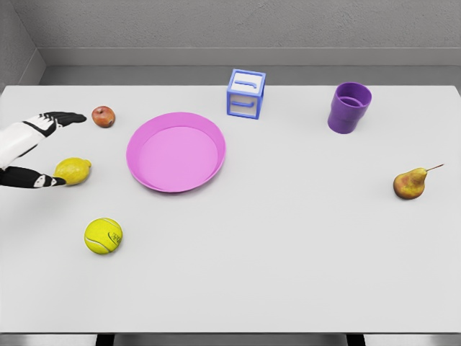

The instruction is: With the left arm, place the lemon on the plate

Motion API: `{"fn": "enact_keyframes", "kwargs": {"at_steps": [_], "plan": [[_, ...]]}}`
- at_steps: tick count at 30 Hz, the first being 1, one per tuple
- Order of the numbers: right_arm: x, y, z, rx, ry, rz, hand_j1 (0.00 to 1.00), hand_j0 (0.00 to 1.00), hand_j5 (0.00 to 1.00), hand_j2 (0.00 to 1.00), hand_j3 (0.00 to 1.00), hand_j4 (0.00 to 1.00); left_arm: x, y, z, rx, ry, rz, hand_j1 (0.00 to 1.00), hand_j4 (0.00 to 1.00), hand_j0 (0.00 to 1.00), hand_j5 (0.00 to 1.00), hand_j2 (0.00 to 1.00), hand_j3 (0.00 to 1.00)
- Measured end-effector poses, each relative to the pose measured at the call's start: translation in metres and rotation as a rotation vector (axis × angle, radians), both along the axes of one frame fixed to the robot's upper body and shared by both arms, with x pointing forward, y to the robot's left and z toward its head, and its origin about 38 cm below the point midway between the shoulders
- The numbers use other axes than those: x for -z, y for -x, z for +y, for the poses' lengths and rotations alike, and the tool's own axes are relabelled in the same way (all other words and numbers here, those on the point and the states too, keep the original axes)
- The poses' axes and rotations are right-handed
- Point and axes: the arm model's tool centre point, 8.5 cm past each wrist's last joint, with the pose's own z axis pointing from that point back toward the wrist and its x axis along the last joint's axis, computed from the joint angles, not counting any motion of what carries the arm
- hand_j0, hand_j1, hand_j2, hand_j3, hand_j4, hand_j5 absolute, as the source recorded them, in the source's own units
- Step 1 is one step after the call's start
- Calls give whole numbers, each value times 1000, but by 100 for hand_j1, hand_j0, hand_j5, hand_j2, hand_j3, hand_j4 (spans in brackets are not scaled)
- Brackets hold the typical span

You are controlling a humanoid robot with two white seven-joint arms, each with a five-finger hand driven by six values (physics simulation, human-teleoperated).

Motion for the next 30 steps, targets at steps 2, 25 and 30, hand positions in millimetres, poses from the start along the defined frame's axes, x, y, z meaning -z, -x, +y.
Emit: {"fn": "enact_keyframes", "kwargs": {"at_steps": [2,25,30], "plan": [[0,0,0,1,0,1,100,100,100,100,100,100,0,0,-2,3,6,-3,100,100,100,100,100,100],[0,1,0,0,-1,3,100,100,100,100,100,100,16,-15,23,-23,-368,77,100,100,100,100,100,100],[0,1,0,0,-1,3,100,100,100,100,100,100,24,-27,15,-20,-382,78,100,100,100,100,100,100]]}}
